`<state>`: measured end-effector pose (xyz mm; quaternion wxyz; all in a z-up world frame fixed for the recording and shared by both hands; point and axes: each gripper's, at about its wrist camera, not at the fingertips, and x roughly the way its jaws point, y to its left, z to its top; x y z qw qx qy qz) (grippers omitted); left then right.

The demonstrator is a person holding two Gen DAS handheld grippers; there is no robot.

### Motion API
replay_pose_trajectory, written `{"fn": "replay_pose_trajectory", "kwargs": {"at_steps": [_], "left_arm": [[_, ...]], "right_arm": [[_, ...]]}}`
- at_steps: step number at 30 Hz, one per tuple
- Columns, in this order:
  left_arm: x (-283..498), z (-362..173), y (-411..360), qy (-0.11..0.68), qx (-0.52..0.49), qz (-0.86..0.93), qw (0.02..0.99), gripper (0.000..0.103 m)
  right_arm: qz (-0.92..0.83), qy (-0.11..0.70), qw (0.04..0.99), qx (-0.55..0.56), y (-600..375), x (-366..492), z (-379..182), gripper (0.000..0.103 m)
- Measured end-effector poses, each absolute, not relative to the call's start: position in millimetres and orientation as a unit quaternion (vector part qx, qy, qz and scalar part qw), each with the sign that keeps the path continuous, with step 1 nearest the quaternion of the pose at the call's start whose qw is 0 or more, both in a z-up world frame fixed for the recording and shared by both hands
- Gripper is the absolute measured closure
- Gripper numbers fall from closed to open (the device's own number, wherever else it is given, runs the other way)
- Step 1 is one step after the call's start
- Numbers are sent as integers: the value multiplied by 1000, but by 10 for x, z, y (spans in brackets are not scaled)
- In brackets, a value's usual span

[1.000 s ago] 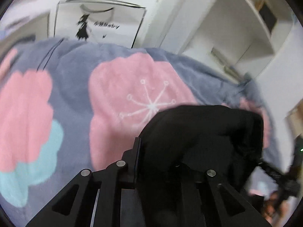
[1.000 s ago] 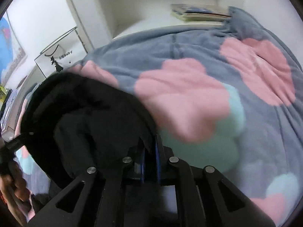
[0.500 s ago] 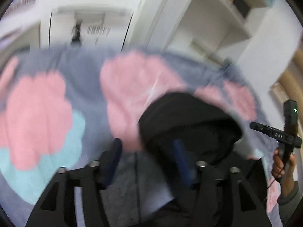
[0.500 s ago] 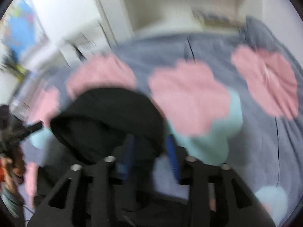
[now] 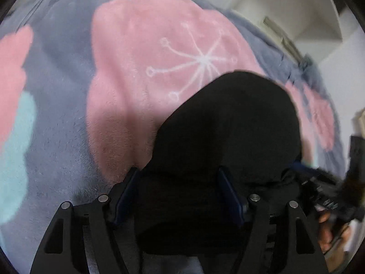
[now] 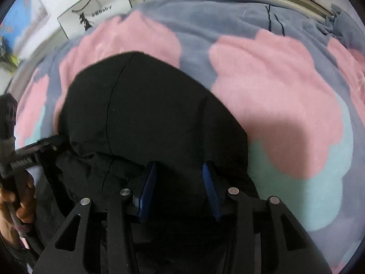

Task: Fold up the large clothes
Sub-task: 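Grasp the jacket hood with the left gripper while the right gripper grasps beside it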

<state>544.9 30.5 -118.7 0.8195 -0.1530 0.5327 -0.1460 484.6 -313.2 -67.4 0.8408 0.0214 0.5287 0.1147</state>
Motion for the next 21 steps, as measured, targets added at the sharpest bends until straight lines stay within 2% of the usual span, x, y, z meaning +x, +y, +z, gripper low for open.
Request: {"fn": "replay_pose_trajectory", "kwargs": {"at_steps": [4,7,8,10,13,16,19,20,21], "left_arm": [[5308,-853,375,489,-149,-178,841,32],[5317,-646,478,467,-167,-196,846,32],[5373,-617,518,463,-175,-198,846,32],[5508,-620,643,462,-195,-196,843,32],[5668,-812,729,492,-248,-220,805,32],[5733,-1039,671,529,-281,-234,766,32],[5719,-1147,568,534,-297,-238,755,33],[5702,-1139,519,531,-295,-244,756,46],[5674,-1097,466,528,-282,-243,763,57]], "right_arm": [[140,517,844,22,-3229,4749,-402,59],[146,485,862,35,-3478,4654,-65,47],[141,479,866,35,-3532,4663,-16,39],[127,473,871,40,-3687,4721,31,36],[129,491,856,94,-3914,4846,-111,35],[151,535,816,158,-3958,5062,-493,35],[167,558,790,191,-3860,5155,-742,34],[170,557,790,192,-3801,5170,-756,39],[163,554,796,180,-3731,5166,-729,50]]}}
